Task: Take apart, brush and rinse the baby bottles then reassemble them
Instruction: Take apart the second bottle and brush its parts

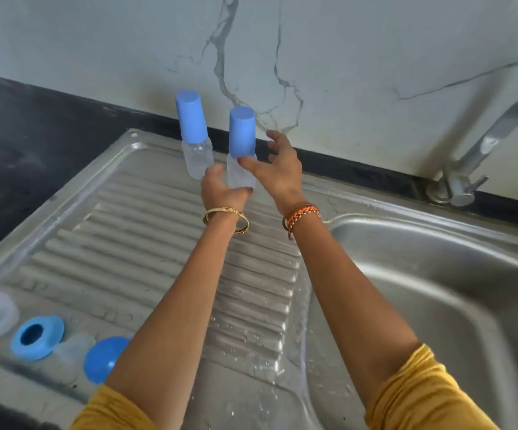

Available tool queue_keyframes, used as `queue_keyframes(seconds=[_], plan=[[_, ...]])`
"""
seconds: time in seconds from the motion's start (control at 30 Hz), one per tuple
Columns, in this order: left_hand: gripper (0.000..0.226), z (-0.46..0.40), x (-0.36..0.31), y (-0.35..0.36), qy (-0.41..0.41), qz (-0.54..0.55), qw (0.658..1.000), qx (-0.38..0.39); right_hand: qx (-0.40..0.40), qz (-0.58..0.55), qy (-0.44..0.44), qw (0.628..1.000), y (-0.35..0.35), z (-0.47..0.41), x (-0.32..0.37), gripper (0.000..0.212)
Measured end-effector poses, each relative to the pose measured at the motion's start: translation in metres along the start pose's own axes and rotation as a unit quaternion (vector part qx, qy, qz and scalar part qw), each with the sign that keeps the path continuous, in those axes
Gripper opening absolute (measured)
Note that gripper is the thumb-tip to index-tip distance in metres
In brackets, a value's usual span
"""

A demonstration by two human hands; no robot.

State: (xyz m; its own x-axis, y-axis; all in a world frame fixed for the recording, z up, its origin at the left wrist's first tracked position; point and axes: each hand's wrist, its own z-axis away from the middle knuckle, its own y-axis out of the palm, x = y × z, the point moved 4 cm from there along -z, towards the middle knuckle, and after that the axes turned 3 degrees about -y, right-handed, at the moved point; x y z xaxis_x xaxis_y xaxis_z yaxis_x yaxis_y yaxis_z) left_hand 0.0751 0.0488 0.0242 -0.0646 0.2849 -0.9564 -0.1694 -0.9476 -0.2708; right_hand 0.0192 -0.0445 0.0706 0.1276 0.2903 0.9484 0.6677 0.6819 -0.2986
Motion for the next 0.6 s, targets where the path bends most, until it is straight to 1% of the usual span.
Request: queue_keyframes(seconds=[0.1,0.23,0.37,0.47,0.6], plan=[[0.078,-0.020,0.009,0.000,-0.021,0.025,0.999,-0.004,0.000,0.006,-0.017,1.000,0.011,-0.016,0.001,0.083],[0.075,-0.033,0.015,0.007,-0.014,0.008,1.000,0.021,-0.002,0.025,-0.033,0.999,0.023,-0.023,-0.001,0.087],[0.078,-0.036,0.017,0.018,-0.014,0.003,0.998,0.062,0.001,0.030,-0.046,0.999,0.024,-0.025,-0.003,0.066],[0.070,-0.039,0.020,0.020,0.002,-0.010,0.999,0.040,-0.016,0.051,-0.060,0.997,0.023,-0.027,-0.005,0.056],[0.060,-0.036,0.014,0.018,0.030,-0.011,0.999,0.009,-0.025,0.043,-0.064,0.997,0.015,-0.023,-0.004,0.054]])
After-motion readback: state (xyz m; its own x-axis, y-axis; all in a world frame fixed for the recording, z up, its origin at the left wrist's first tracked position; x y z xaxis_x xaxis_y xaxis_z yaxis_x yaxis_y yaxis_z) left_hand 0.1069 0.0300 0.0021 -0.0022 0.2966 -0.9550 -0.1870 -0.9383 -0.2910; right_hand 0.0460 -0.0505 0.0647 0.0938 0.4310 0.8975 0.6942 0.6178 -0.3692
